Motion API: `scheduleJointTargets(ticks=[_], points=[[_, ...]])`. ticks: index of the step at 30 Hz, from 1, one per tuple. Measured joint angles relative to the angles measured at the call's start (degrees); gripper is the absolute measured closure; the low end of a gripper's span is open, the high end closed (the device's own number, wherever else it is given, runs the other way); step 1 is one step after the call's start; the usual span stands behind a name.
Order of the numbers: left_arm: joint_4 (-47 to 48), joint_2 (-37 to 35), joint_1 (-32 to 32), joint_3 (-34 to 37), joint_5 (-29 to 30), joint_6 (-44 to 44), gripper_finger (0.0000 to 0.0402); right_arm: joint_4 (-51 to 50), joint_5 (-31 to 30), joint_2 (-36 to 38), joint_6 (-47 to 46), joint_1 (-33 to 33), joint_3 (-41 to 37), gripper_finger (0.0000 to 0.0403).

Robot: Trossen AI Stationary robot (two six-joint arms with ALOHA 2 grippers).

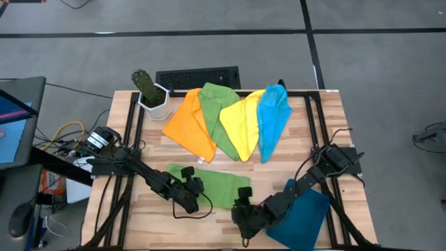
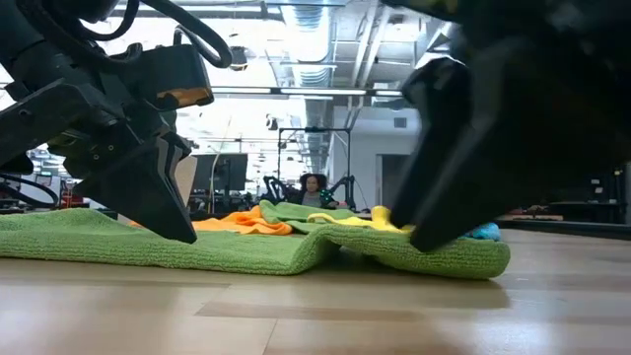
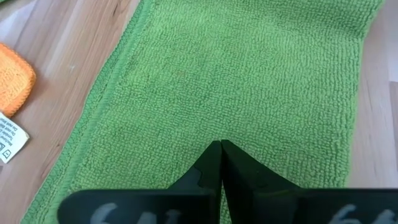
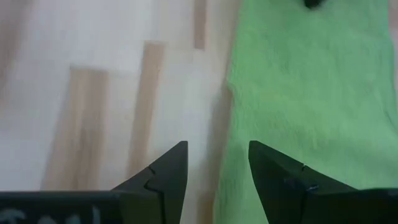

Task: Fold microfiber towels
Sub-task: Fold the right green microfiber towel

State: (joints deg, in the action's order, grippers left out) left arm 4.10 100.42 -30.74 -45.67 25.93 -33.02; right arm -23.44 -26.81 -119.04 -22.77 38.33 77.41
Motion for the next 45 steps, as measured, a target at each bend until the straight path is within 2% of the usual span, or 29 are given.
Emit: scheduleJointTargets(ticks=[2, 12, 15, 21, 23, 28, 35, 42, 45], points=[[0.0, 0.0, 0.0, 0.0, 0.0, 0.04, 0.0401, -2.66, -1.73, 0.0, -2.15, 1.05, -0.02, 0.0209], [0.02, 0.0, 0.11, 0.0, -0.57, -0.21, 0.0401, -6.66, -1.86, -1.22, -7.43, 1.76, 0.02, 0.0217], [-0.01, 0.0, 0.11, 0.0, -0.63, -0.22, 0.0401, -6.98, -1.84, -1.22, -7.87, 1.59, 0.0, 0.025], [-0.02, 0.0, 0.11, 0.0, -1.27, -0.07, 0.0401, -7.32, -1.59, -1.21, -6.31, 0.5, -0.04, 0.0371], [-0.02, 0.0, 0.11, 0.0, -1.29, 0.0, 0.0401, -7.59, -1.69, -0.73, -3.58, 0.12, 0.03, 0.0389], [-0.04, 0.0, 0.11, -0.02, -1.26, 0.44, 0.0401, -10.28, -3.12, -0.63, 2.76, -1.9, 4.25, 0.0375], [-0.04, 0.0, 0.11, 0.0, -1.18, 0.69, 0.0401, -9.97, -3.54, -0.59, 14.12, -4.85, 9.65, 0.0392], [-0.03, 0.0, 0.11, 0.0, -1.03, 1.8, 0.0401, -2.66, -2.73, -0.52, 22.93, -7.65, 9.99, 0.0383], [0.24, -0.02, 0.11, 0.0, -1.05, 2.41, 0.0401, -3.17, -1.33, -0.52, 22.22, -7.57, 9.99, 0.0392]])
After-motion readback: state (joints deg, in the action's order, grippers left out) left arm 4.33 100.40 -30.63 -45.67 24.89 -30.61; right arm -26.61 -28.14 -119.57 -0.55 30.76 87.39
